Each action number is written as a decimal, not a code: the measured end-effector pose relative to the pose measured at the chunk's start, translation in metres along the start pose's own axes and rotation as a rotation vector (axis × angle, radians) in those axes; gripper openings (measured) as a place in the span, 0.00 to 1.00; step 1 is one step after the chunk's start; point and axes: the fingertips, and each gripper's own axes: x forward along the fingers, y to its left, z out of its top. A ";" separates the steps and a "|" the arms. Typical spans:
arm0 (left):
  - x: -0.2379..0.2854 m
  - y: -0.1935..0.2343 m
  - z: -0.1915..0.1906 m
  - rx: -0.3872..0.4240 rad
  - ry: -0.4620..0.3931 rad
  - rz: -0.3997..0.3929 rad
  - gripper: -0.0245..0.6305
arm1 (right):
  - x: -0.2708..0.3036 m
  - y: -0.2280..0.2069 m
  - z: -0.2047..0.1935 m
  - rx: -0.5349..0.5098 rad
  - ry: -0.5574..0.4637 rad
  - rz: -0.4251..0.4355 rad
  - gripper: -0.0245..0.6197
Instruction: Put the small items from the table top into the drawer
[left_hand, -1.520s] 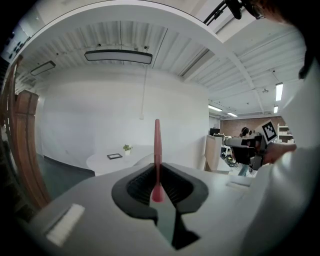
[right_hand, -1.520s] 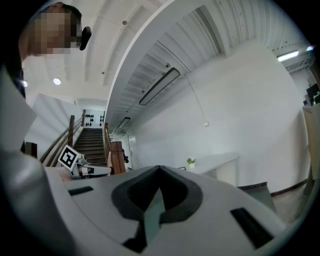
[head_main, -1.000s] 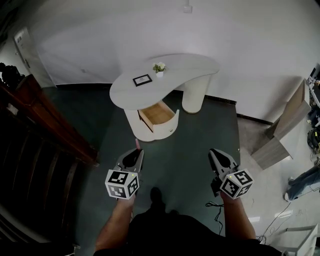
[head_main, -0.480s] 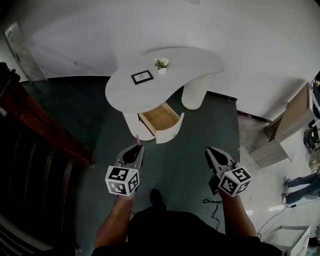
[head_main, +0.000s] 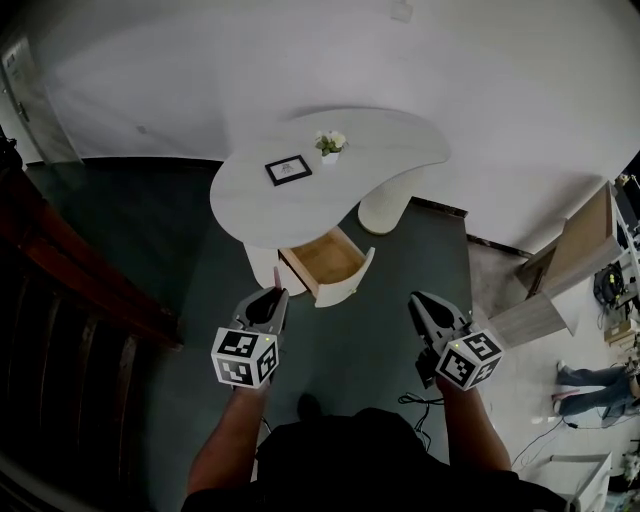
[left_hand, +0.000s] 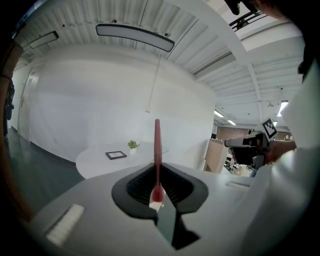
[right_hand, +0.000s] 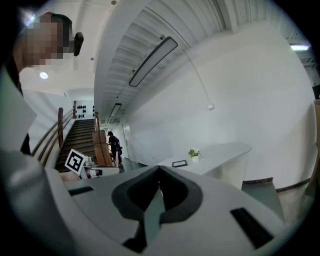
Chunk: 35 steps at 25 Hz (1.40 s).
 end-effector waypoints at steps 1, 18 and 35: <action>0.002 0.006 0.001 -0.004 -0.002 0.002 0.11 | 0.006 0.001 0.001 -0.003 0.003 0.003 0.03; 0.056 0.056 0.009 -0.008 0.033 0.062 0.11 | 0.084 -0.045 0.009 0.035 0.011 0.054 0.03; 0.194 0.036 0.014 -0.014 0.149 0.122 0.11 | 0.171 -0.176 0.007 0.118 0.079 0.171 0.03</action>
